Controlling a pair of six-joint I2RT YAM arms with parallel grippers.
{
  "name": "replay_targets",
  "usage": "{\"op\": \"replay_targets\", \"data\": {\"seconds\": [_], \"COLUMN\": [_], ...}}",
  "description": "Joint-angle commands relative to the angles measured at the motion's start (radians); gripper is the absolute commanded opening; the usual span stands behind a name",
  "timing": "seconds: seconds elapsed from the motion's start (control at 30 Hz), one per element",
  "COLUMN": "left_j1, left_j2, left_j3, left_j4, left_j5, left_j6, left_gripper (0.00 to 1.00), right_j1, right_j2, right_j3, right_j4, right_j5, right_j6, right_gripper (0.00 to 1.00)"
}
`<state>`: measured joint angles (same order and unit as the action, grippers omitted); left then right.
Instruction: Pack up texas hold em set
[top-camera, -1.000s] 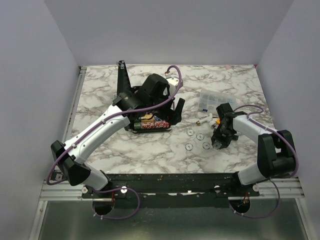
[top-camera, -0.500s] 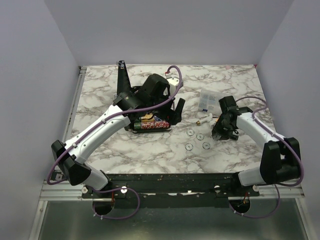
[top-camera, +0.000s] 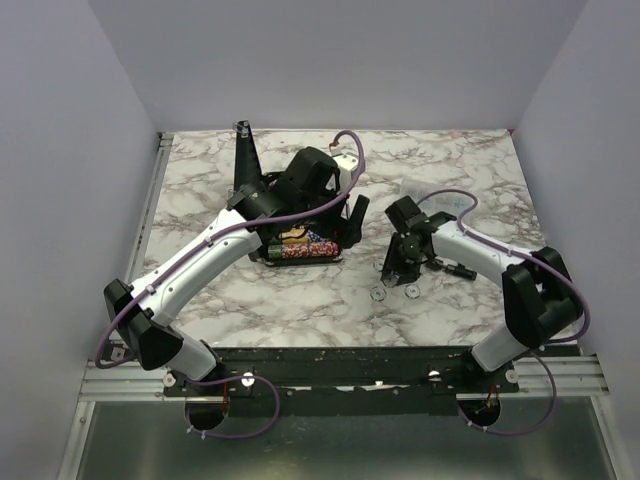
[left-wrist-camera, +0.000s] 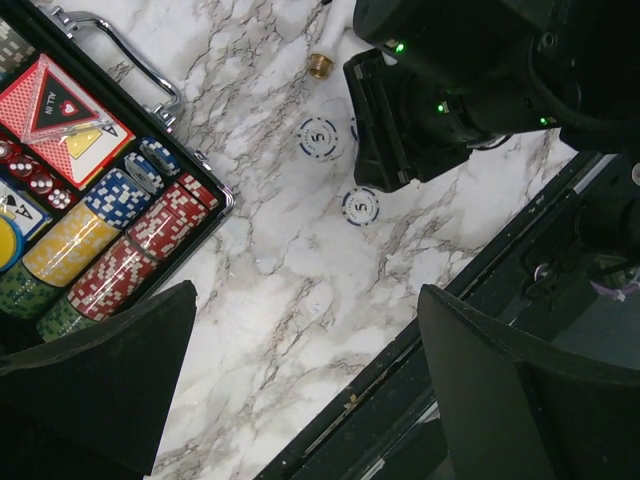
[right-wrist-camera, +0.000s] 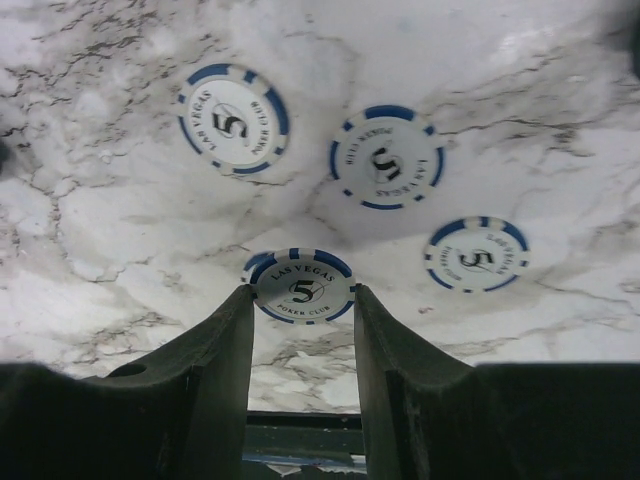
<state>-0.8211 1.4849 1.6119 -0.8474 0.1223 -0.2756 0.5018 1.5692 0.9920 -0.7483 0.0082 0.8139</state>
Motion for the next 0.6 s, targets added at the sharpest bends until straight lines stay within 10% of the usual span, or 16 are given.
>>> {"op": "replay_targets", "data": {"seconds": [0.0,0.57], "left_j1": [0.012,0.017], "left_j2": [-0.012,-0.015], "left_j3": [0.008,0.008], "left_j4": [-0.004,-0.004], "left_j5": [-0.035,-0.027], "left_j6": [0.011,0.01], "left_gripper": [0.92,0.92], "right_j1": [0.055,0.118], "right_j2": [0.054,0.089], "right_j3": [0.015,0.012], "right_j4": [0.073,0.046], "right_j5": [-0.071,-0.044], "right_j6": [0.064,0.09], "right_gripper": [0.34,0.34]}}
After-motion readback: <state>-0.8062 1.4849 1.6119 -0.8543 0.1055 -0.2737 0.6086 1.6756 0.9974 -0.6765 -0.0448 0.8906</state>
